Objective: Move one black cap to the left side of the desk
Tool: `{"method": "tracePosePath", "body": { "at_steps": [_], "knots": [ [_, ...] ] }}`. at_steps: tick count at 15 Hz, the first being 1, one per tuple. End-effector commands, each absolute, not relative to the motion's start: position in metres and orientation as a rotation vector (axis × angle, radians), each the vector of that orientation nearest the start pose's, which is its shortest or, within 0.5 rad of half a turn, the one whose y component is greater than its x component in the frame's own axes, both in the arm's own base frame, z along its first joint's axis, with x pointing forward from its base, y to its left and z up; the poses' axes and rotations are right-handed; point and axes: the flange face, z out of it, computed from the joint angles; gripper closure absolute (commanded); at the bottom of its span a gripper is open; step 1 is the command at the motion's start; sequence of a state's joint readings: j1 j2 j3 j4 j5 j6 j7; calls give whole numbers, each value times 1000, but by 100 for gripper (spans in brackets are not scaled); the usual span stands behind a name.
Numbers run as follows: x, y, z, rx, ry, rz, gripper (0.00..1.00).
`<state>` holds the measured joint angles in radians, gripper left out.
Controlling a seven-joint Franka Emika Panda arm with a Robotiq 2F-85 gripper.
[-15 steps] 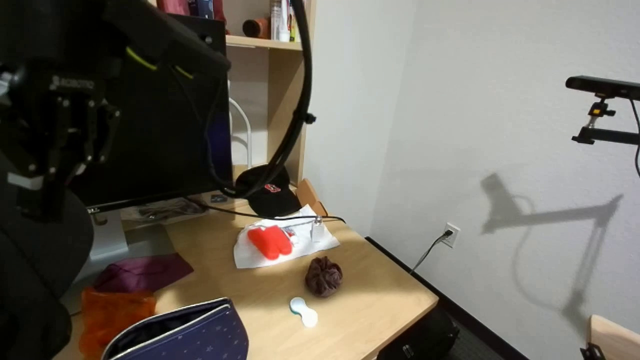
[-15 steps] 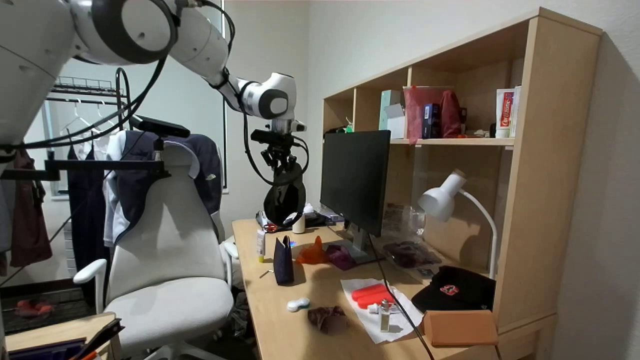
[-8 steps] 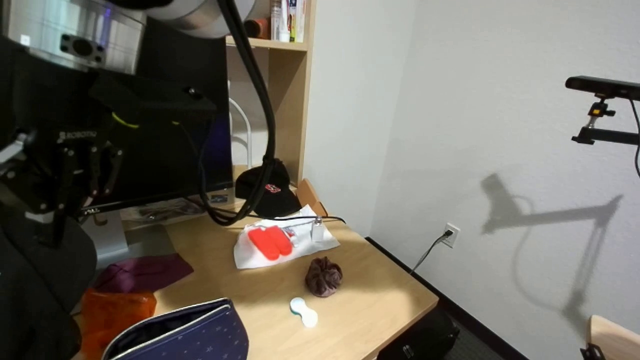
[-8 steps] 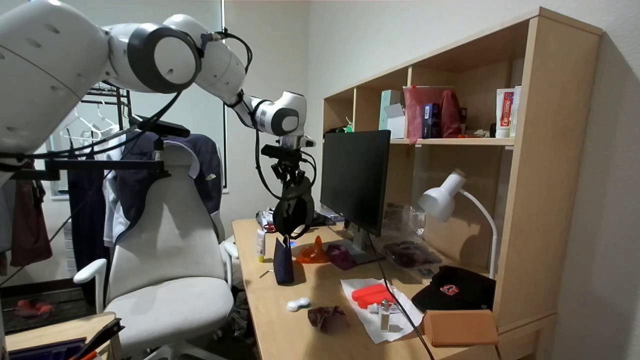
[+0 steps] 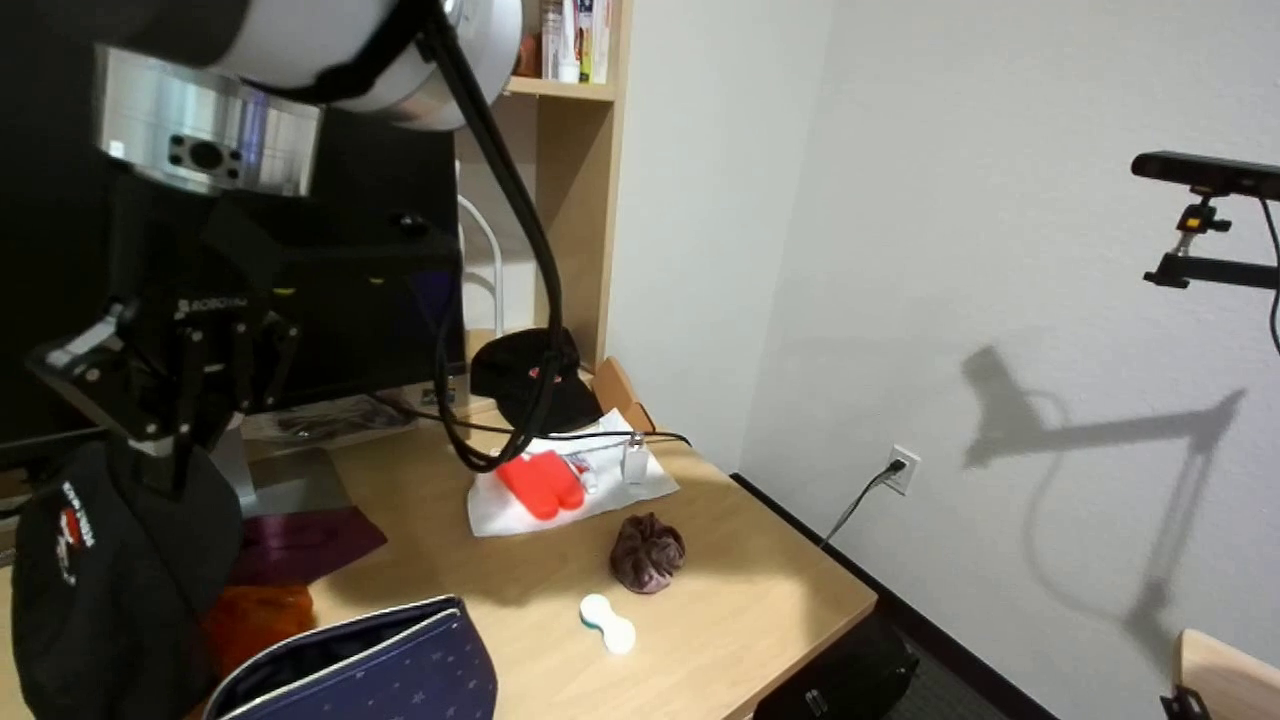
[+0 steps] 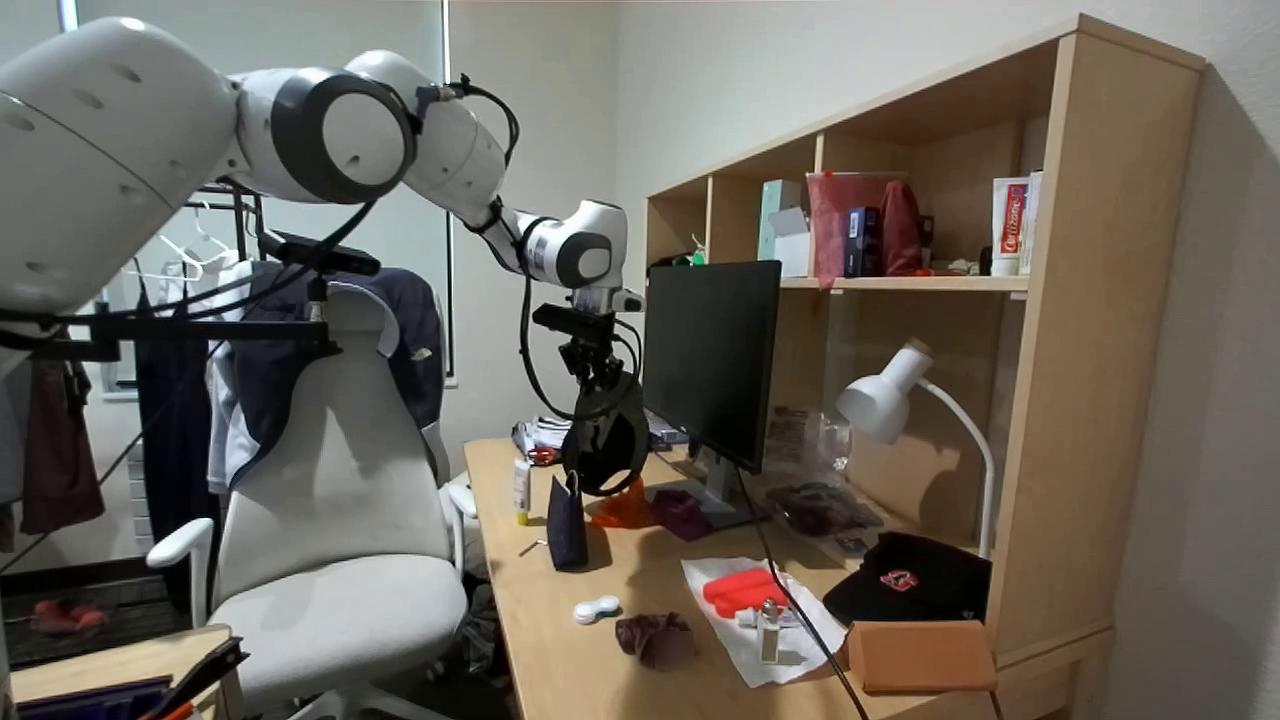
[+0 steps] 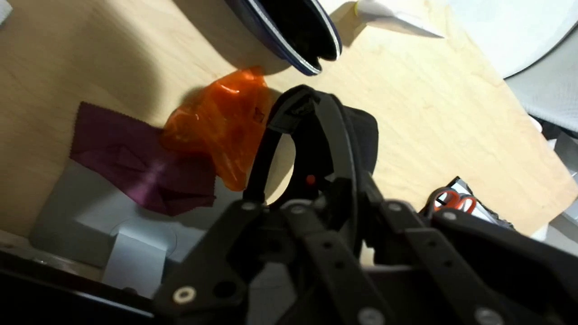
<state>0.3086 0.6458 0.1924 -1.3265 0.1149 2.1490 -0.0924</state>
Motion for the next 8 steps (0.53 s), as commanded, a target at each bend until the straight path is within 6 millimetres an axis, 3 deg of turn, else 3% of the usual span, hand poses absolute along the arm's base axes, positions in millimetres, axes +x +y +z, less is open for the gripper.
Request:
{"method": "tracePosePath", "body": {
  "at_steps": [1, 5, 8],
  "knots": [
    [673, 330, 370, -2848, -608, -172, 60],
    [674, 324, 368, -2876, -536, -173, 34],
    [674, 317, 379, -2912, -487, -201, 16]
  ]
}}
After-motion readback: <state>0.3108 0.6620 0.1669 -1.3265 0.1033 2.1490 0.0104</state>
